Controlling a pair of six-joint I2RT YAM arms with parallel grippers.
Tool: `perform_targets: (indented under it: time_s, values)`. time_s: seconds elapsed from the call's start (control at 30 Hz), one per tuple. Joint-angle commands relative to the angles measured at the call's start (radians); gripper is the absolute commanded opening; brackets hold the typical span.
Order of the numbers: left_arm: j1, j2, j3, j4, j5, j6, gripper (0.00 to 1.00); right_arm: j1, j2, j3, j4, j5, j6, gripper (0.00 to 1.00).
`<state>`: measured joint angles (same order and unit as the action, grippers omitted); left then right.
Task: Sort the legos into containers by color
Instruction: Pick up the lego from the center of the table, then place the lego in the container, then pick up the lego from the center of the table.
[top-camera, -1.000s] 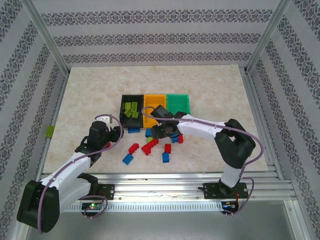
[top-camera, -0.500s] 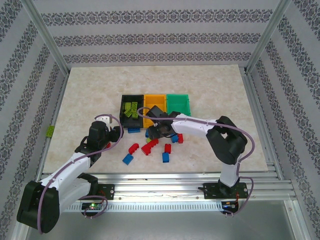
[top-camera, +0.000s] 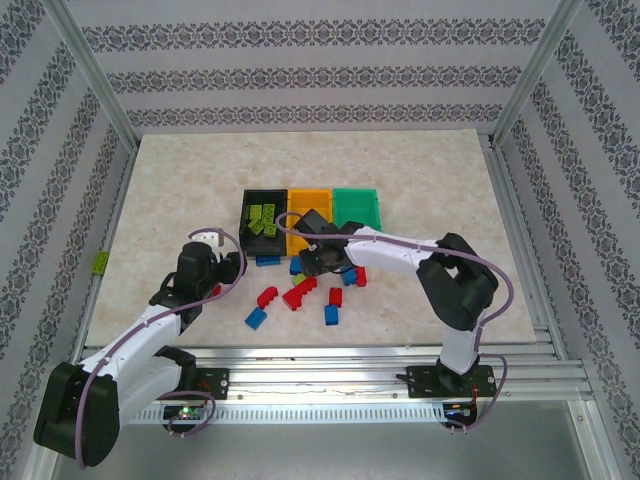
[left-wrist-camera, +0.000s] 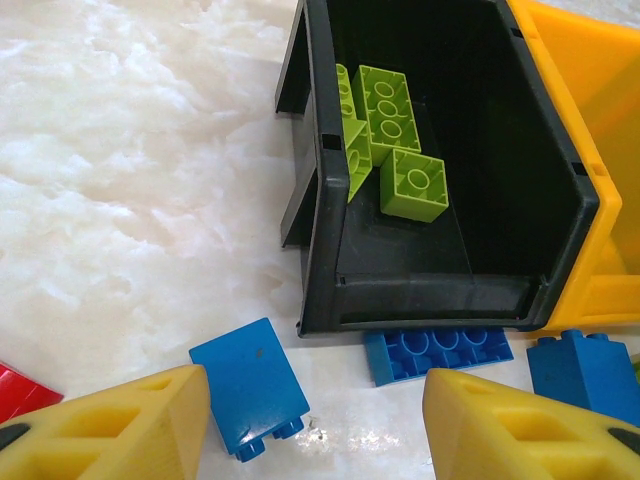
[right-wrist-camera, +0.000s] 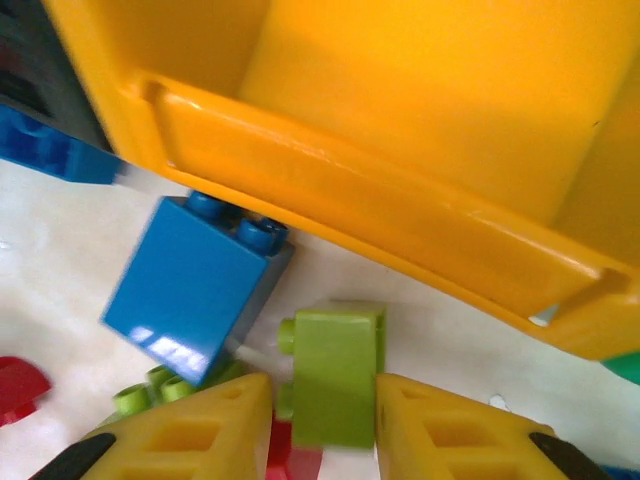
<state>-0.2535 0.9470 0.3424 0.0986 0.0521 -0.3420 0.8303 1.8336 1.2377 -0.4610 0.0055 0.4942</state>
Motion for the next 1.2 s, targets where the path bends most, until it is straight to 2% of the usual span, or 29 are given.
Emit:
perform_targets:
  time_s: [0.0, 0.4, 0.5, 0.63, 0.83, 0.93, 1.17]
  values:
    - [0.011, -0.009, -0.01, 0.033, 0.013, -0.012, 0.58, 0.024, -0.057, 0.061, -0.006, 0.011, -0.016, 0.33]
    - [0.012, -0.001, -0.008, 0.03, 0.002, -0.005, 0.58, 0.017, 0.224, 0.547, -0.041, -0.055, -0.084, 0.36]
    - [0.011, -0.004, -0.008, 0.027, -0.001, -0.006, 0.58, 0.009, 0.273, 0.607, -0.064, -0.064, -0.086, 0.37]
    - [0.012, -0.011, -0.011, 0.026, -0.003, -0.008, 0.58, 0.01, 0.223, 0.511, -0.057, -0.04, -0.094, 0.38]
    - [0.012, -0.007, -0.007, 0.027, 0.012, -0.008, 0.58, 0.011, 0.043, 0.173, -0.027, 0.018, -0.116, 0.41]
    - [0.012, -0.019, 0.0, 0.009, 0.002, -0.003, 0.59, 0.01, -0.02, 0.057, -0.019, 0.041, -0.117, 0.43]
    - [0.012, -0.022, -0.009, 0.018, 0.001, -0.009, 0.59, 0.006, -0.025, -0.02, -0.019, 0.061, -0.118, 0.44]
